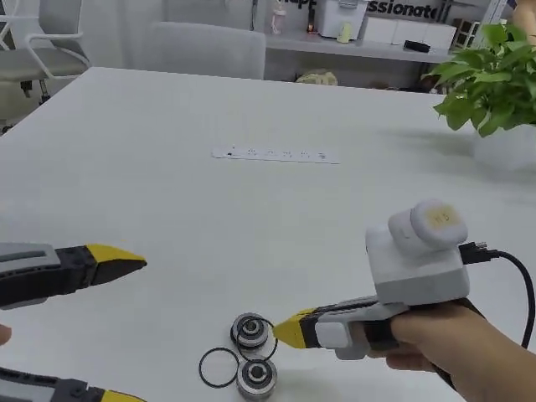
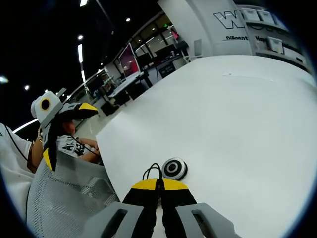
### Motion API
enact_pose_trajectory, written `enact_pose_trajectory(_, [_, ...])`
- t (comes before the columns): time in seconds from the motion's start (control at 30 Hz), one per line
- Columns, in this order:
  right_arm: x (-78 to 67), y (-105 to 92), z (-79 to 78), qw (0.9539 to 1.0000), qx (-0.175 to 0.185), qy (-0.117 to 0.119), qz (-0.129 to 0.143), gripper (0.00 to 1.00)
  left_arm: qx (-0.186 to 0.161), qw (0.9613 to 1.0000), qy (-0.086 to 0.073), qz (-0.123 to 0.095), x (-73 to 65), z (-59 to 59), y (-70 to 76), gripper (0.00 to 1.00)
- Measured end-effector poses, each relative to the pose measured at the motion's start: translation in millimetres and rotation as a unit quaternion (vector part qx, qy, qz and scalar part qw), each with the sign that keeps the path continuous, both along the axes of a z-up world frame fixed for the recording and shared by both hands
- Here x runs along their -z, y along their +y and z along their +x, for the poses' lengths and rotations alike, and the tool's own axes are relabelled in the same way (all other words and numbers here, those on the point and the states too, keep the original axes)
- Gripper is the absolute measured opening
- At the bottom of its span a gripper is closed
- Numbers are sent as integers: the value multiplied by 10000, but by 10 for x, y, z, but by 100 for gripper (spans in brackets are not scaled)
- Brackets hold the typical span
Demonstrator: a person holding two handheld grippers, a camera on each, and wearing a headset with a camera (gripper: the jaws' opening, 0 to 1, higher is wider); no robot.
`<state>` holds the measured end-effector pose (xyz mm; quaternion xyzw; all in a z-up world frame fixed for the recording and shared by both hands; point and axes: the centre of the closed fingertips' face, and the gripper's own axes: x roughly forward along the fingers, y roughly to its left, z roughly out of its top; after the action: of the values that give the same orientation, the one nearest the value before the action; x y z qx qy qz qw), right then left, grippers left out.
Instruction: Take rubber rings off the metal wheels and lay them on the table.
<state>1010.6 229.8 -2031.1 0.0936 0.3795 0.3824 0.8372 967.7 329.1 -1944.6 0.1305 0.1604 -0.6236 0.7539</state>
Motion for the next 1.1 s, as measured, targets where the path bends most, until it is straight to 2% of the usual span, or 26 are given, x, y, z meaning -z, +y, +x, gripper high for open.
enact_pose_trajectory(0.2, [-68, 3, 29, 9999, 60, -82, 113, 0, -137, 9998, 134, 81, 151, -53, 88, 80])
enact_pose_trajectory(0.23, [-120, 10, 49, 9996, 104, -143, 216, 0, -319, 9991, 251, 81, 230, -79, 149, 80])
enact_pose_trajectory(0.27, [-129, 14, 52, 9995, 110, -147, 241, 0, -344, 9988, 350, -6, 233, -104, 147, 80])
enact_pose_trajectory(0.33, [-148, 23, 56, 9994, 119, -167, 287, 0, -356, 9985, 415, -53, 250, -137, 152, 79])
enact_pose_trajectory(0.57, [-217, 76, 47, 9987, 85, -264, 425, 0, -536, 9977, 410, 0, 348, -132, 157, 78])
enact_pose_trajectory(0.8, [-267, 176, 7, 9976, -32, -412, 562, 0, -626, 9972, 398, -106, 327, -104, 153, 79])
enact_pose_trajectory(0.9, [-263, 230, -14, 9972, -113, -504, 549, 0, -600, 9969, 480, -174, 325, -117, 138, 79])
enact_pose_trajectory(1.1, [-167, 344, -108, 9972, -421, -492, 366, 0, -601, 9969, 497, -123, 348, -118, 141, 80])
